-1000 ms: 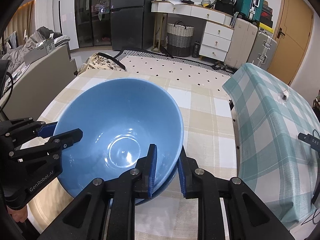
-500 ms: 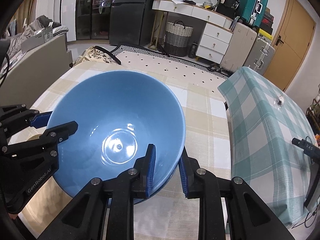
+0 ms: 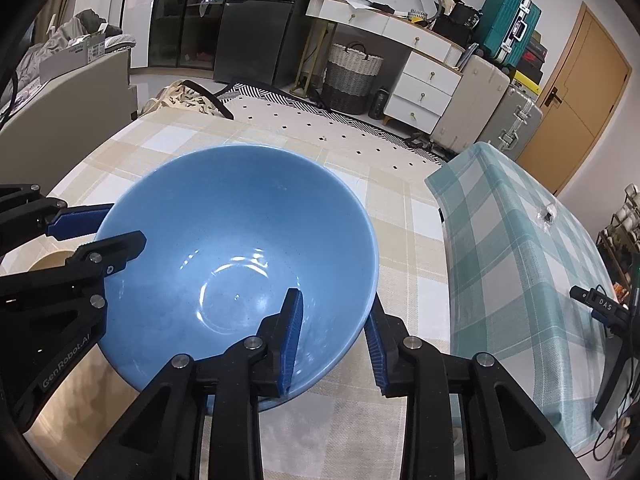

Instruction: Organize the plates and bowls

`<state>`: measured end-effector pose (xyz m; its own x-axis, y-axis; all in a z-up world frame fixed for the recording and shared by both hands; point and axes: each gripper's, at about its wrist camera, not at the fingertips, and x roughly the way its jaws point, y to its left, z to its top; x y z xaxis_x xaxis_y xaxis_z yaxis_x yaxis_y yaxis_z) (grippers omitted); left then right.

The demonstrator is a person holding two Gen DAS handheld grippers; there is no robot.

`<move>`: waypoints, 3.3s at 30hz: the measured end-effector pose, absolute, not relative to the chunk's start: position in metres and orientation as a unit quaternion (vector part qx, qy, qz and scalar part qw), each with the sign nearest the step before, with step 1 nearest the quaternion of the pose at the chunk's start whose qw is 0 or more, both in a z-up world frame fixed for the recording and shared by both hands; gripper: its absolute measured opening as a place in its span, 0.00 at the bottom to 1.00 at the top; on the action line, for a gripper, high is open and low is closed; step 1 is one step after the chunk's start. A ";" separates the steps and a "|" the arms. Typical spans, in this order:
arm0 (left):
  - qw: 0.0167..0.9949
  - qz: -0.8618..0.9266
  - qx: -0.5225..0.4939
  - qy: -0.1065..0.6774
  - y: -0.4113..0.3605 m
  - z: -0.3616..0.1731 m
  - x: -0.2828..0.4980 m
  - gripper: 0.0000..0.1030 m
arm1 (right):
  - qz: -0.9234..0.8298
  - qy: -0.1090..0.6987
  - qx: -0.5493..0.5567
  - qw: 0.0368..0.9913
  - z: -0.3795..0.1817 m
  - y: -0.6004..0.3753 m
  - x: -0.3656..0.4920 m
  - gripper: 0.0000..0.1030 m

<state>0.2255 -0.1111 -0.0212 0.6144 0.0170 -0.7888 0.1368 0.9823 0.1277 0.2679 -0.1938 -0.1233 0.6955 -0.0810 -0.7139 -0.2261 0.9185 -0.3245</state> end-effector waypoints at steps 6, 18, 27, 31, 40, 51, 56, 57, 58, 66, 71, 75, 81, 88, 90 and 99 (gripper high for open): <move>0.889 -0.041 0.070 0.452 -0.107 -0.024 0.229 0.28 | 0.041 0.391 -0.199 0.898 -0.128 -0.195 0.268 0.31; 0.873 -0.068 -0.055 0.479 -0.073 -0.023 0.235 0.53 | 0.095 0.411 -0.084 0.903 -0.115 -0.224 0.273 0.75; 0.869 -0.071 -0.112 0.478 -0.047 -0.018 0.237 0.99 | 0.114 0.413 0.019 0.903 -0.101 -0.255 0.279 0.99; 0.862 -0.086 -0.135 0.481 -0.043 -0.025 0.240 1.00 | 0.115 0.424 0.028 0.898 -0.106 -0.259 0.283 0.99; 0.867 -0.067 -0.081 0.488 -0.061 -0.035 0.244 1.00 | 0.116 0.446 0.044 0.886 -0.120 -0.257 0.293 0.99; 0.861 -0.083 -0.077 0.495 -0.072 -0.038 0.246 0.88 | 0.127 0.453 0.051 0.881 -0.124 -0.255 0.297 0.84; 0.852 -0.096 -0.092 0.507 -0.070 -0.044 0.247 0.61 | 0.129 0.458 0.049 0.878 -0.126 -0.254 0.297 0.68; 0.850 -0.096 -0.097 0.509 -0.070 -0.045 0.248 0.57 | 0.131 0.458 0.050 0.878 -0.126 -0.254 0.297 0.67; 0.849 -0.095 -0.102 0.509 -0.069 -0.045 0.247 0.57 | 0.131 0.456 0.050 0.879 -0.126 -0.254 0.296 0.66; 0.852 -0.091 -0.106 0.504 -0.067 -0.043 0.245 0.39 | 0.135 0.460 0.043 0.877 -0.127 -0.253 0.295 0.53; 0.856 -0.099 -0.093 0.499 -0.073 -0.039 0.243 0.29 | 0.142 0.458 0.027 0.877 -0.127 -0.246 0.293 0.45; 0.857 -0.106 -0.085 0.498 -0.076 -0.038 0.242 0.24 | 0.141 0.455 0.016 0.879 -0.128 -0.243 0.292 0.38; 0.858 -0.103 -0.080 0.496 -0.078 -0.038 0.242 0.23 | 0.135 0.452 0.005 0.882 -0.128 -0.242 0.292 0.32; 0.861 -0.101 -0.069 0.493 -0.081 -0.037 0.240 0.23 | 0.132 0.449 -0.001 0.884 -0.128 -0.241 0.291 0.32; 0.862 -0.100 -0.067 0.492 -0.081 -0.036 0.240 0.23 | 0.132 0.449 -0.002 0.884 -0.128 -0.241 0.290 0.32; 0.868 -0.096 -0.055 0.483 -0.084 -0.032 0.238 0.23 | 0.133 0.441 -0.004 0.887 -0.125 -0.242 0.289 0.32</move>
